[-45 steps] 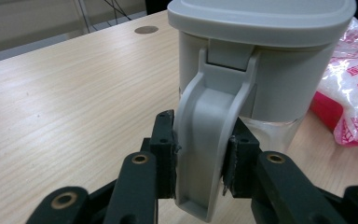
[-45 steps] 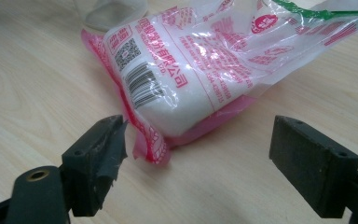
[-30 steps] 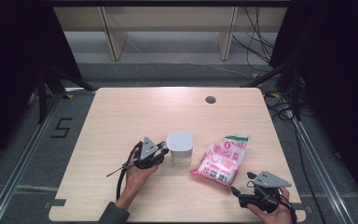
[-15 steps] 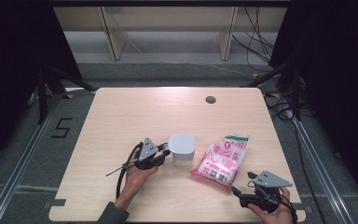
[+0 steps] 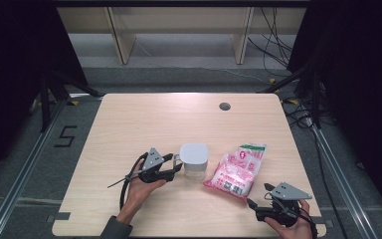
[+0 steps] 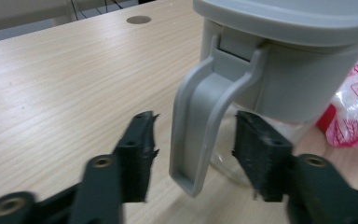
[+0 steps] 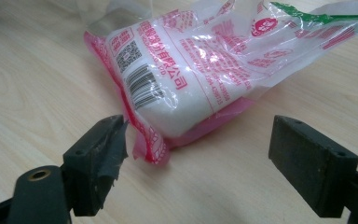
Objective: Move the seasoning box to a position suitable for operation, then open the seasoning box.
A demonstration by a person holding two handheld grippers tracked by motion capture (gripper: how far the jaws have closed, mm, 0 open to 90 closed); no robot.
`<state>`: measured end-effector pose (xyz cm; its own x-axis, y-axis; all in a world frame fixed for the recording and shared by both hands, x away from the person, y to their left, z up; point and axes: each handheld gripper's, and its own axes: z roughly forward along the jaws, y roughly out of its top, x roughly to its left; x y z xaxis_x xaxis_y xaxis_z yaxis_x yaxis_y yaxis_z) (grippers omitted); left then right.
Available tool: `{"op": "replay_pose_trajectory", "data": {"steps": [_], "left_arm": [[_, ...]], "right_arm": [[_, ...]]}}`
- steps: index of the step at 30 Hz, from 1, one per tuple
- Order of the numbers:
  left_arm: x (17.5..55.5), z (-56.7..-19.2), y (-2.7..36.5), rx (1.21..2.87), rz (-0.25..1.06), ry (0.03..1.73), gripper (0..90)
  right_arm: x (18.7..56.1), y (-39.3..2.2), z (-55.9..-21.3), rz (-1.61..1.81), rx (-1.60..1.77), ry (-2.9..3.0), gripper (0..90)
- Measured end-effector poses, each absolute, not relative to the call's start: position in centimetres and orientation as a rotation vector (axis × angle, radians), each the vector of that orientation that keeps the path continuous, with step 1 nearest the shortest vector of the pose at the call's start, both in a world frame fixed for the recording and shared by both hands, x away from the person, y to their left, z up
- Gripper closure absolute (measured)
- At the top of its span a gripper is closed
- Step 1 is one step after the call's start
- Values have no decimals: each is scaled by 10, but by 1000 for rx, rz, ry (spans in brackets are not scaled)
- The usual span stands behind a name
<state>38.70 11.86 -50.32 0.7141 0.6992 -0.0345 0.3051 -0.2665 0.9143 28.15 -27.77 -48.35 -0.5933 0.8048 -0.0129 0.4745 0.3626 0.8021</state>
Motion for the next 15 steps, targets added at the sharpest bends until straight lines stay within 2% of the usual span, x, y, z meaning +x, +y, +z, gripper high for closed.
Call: {"op": "replay_pose_trajectory", "data": {"steps": [2, 7, 10, 11, 12, 14, 15], "left_arm": [[383, -499, 124, 1844, 440, 798, 358], [380, -489, 133, 1824, 407, 786, 376], [379, -482, 136, 1802, 380, 781, 422], [378, -479, 137, 1797, 371, 774, 478], [377, -477, 138, 1795, 375, 772, 478], [375, -474, 139, 1791, 381, 760, 544], [373, -472, 139, 1788, 395, 740, 661]], "right_arm": [[281, -276, -484, 1123, 1123, 2238, 197], [280, -277, -483, 1117, 1115, 2237, 207], [278, -276, -482, 1126, 1146, 2231, 207], [281, -279, -483, 1123, 1100, 2247, 206], [281, -279, -483, 1123, 1100, 2247, 206], [280, -278, -483, 1121, 1119, 2227, 205], [280, -278, -483, 1122, 1124, 2227, 205]]}}
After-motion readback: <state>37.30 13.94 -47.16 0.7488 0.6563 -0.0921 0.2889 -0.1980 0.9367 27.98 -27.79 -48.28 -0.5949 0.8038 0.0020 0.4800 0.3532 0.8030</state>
